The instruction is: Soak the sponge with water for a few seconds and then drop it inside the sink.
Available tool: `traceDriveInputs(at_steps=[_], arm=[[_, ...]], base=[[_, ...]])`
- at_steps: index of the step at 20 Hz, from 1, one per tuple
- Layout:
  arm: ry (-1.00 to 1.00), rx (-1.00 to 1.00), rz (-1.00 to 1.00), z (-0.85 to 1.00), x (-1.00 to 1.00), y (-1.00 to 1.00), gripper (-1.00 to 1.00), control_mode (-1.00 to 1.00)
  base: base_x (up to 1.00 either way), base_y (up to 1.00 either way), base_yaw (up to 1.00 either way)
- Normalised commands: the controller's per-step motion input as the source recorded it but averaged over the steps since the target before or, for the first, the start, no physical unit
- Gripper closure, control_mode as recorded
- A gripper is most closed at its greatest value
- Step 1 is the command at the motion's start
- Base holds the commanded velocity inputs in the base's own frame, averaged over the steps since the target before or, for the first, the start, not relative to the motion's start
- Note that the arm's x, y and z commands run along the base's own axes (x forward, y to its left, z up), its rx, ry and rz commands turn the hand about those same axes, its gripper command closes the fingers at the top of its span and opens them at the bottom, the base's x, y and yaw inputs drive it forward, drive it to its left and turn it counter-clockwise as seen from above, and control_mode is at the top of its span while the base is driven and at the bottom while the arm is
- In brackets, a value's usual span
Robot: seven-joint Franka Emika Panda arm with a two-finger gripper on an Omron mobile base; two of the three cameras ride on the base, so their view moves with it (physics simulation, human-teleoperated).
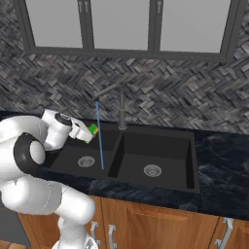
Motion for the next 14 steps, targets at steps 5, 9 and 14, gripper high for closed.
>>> traceDriveInputs(at_steps=[5, 9, 14], arm=[[0.04, 0.00, -0.07, -0.15, 0.29, 0.00, 1.00, -1.00], [0.04, 0.00, -0.04, -0.11, 0.13, 0.00, 1.00, -1.00], [0.02, 0.00, 0.00, -0.12, 0.11, 0.00, 1.00, -1.00]], base=[[0.00, 0.00, 0.00], [0.00, 0.00, 0.00], [0.00, 0.00, 0.00]])
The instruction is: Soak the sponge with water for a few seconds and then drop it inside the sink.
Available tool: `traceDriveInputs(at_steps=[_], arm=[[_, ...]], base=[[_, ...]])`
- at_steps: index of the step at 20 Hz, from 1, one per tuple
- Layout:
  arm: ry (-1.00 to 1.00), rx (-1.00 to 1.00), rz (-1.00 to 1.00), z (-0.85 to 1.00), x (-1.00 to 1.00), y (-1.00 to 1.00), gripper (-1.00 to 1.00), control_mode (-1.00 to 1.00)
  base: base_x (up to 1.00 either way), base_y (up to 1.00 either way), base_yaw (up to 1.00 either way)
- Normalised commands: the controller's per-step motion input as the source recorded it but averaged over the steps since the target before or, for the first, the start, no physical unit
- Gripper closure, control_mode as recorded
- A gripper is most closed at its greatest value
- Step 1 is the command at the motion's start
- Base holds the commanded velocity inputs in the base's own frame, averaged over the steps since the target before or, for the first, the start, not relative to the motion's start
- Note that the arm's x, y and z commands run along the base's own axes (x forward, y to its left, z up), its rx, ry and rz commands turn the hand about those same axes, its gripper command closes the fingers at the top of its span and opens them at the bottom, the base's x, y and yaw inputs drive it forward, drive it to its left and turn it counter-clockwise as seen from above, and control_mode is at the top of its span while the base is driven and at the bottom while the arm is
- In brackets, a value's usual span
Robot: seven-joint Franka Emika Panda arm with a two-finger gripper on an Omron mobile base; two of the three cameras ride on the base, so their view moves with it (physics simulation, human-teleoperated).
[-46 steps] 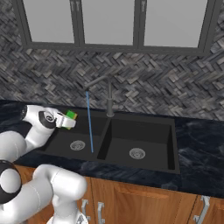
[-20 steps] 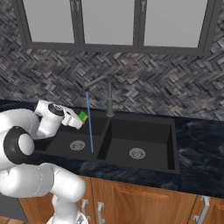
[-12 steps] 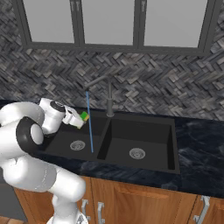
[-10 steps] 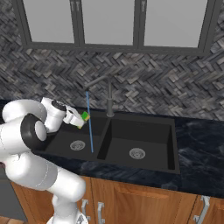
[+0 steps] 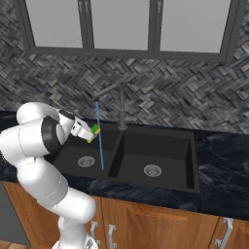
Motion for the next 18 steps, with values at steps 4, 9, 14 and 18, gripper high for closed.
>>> traceDriveInputs(at_steps=[4, 9, 14, 18], arm=[[0.00, 0.00, 0.00, -0.12, 0.13, 0.00, 1.00, -1.00], [0.03, 0.00, 0.00, -0.09, 0.17, 0.00, 1.00, -1.00], [0.02, 0.00, 0.00, -0.15, 0.27, 0.00, 1.00, -1.00], [0.00, 0.00, 0.00, -0.09, 0.26, 0.00, 1.00, -1.00]], base=[[0.00, 0.00, 0.00], [0.00, 0.00, 0.00], [0.00, 0.00, 0.00], [0.00, 0.00, 0.00]])
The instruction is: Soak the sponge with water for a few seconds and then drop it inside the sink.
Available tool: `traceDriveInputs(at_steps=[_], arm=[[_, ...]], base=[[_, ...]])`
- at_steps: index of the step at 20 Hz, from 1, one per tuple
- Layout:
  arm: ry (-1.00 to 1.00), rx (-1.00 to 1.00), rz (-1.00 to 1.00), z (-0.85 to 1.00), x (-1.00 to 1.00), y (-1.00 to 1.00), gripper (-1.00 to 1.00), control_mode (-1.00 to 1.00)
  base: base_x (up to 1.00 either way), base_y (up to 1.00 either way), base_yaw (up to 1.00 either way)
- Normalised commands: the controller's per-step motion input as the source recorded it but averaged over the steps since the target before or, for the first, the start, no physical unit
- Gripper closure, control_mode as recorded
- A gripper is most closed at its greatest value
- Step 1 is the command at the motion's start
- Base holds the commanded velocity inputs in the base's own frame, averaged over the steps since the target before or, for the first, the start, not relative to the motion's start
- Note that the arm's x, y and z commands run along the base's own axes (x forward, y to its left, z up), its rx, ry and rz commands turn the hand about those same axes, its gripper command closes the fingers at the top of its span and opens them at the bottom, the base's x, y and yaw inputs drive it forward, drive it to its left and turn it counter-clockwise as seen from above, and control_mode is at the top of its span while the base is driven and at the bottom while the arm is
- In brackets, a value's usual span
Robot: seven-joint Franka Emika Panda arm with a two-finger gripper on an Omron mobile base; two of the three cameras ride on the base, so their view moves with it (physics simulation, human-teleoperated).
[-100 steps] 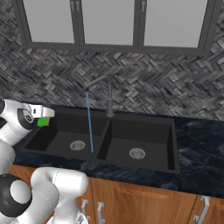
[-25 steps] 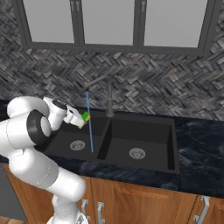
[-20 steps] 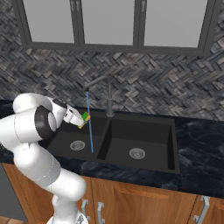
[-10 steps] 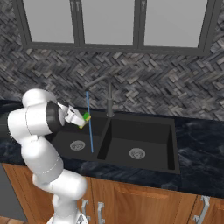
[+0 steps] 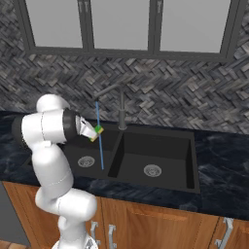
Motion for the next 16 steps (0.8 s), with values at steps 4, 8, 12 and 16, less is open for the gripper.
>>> traceDriveInputs(at_steps=[4, 8, 12, 16], arm=[[0.00, 0.00, 0.00, -0.06, 0.26, 0.00, 1.00, -1.00], [0.00, 0.00, 0.00, -0.09, 0.23, 0.00, 1.00, -1.00], [0.00, 0.00, -0.01, -0.01, -0.03, -0.01, 1.00, -1.00], [0.00, 0.00, -0.02, 0.00, -0.31, -0.05, 1.00, -1.00]], base=[[0.00, 0.00, 0.00], [0.00, 0.00, 0.00], [0.00, 0.00, 0.00], [0.00, 0.00, 0.00]])
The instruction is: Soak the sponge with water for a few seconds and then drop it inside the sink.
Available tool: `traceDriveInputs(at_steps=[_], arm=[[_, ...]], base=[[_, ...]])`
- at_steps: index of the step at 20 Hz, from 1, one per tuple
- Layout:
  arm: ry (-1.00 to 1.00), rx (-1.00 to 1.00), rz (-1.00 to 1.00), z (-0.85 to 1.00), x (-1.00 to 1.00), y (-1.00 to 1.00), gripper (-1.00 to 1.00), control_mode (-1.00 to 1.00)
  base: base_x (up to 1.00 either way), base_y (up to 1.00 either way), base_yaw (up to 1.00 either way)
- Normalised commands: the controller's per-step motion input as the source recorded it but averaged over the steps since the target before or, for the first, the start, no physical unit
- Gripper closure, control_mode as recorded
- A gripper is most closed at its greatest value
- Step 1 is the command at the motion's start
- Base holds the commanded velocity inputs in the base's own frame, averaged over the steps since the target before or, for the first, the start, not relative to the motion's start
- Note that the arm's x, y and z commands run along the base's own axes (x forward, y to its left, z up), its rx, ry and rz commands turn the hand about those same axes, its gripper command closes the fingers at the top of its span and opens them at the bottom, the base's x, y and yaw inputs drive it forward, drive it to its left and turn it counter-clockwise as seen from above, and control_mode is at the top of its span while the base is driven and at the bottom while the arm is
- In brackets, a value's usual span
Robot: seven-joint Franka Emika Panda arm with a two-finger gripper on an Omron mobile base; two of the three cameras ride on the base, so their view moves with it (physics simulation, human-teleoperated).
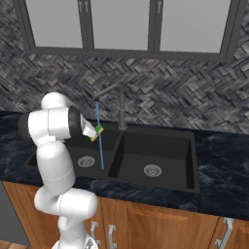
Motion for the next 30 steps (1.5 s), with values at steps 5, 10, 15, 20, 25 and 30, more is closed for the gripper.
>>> traceDriveInputs(at_steps=[5, 10, 15, 20, 25, 30], arm=[[0.00, 0.00, -0.02, 0.00, -0.11, -0.03, 1.00, -1.00], [0.00, 0.00, 0.00, 0.00, 0.00, 0.00, 1.00, -1.00], [0.00, 0.00, 0.00, 0.00, 0.00, 0.00, 1.00, -1.00], [0.00, 0.01, 0.00, 0.00, -0.14, -0.04, 1.00, -1.00], [0.00, 0.04, 0.00, 0.06, -0.35, 0.01, 1.00, -1.00], [0.00, 0.03, 0.00, 0.26, -0.26, 0.04, 1.00, -1.00]], base=[[0.00, 0.00, 0.00], [0.00, 0.00, 0.00], [0.00, 0.00, 0.00], [0.00, 0.00, 0.00], [0.00, 0.00, 0.00], [0.00, 0.00, 0.00]])
